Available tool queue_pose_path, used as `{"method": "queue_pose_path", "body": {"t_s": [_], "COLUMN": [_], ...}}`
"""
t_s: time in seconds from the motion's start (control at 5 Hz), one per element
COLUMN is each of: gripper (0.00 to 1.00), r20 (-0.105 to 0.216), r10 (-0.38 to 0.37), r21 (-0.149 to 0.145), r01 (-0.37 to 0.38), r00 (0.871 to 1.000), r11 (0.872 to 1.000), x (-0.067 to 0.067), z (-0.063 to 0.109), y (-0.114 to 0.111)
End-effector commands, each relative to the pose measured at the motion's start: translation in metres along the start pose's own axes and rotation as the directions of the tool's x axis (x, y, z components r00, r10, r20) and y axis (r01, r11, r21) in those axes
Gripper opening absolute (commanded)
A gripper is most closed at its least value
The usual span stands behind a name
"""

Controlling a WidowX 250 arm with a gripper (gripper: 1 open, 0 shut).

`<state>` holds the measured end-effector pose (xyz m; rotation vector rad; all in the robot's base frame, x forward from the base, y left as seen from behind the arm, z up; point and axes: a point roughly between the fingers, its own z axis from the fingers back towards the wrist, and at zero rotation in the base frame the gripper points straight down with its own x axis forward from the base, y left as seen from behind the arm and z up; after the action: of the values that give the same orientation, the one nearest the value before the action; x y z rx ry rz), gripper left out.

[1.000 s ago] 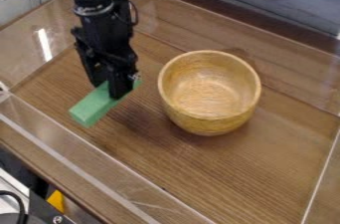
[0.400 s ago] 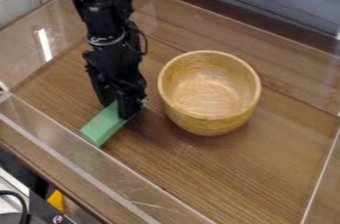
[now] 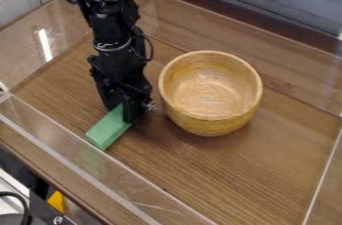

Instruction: Remove the green block from inside the brown bowl and put it on the table

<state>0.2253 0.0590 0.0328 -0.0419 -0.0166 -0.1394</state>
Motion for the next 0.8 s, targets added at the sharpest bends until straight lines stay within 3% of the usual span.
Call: {"method": "queue_pose_path", "body": {"t_s": [0.0, 0.2, 0.4, 0.6], "gripper": [0.00, 0.00, 1.00, 1.00], "r20": [0.020, 0.017, 0.015, 0.016], "r10": [-0.001, 0.009, 0.022, 0.036], "r21": [0.010, 0.006, 0.007, 0.010], "r01": [0.001, -0.009, -0.022, -0.036], "r00": [1.000, 1.000, 1.000, 0.999], "r11": [1.000, 1.000, 1.000, 0.999], "x": [0.0044, 0.0046, 0.0044, 0.0040], "z": [0.0040, 0.0047, 0.0082, 0.0132], "y": [-0.0005, -0.0019, 0.0001, 0.0021]}}
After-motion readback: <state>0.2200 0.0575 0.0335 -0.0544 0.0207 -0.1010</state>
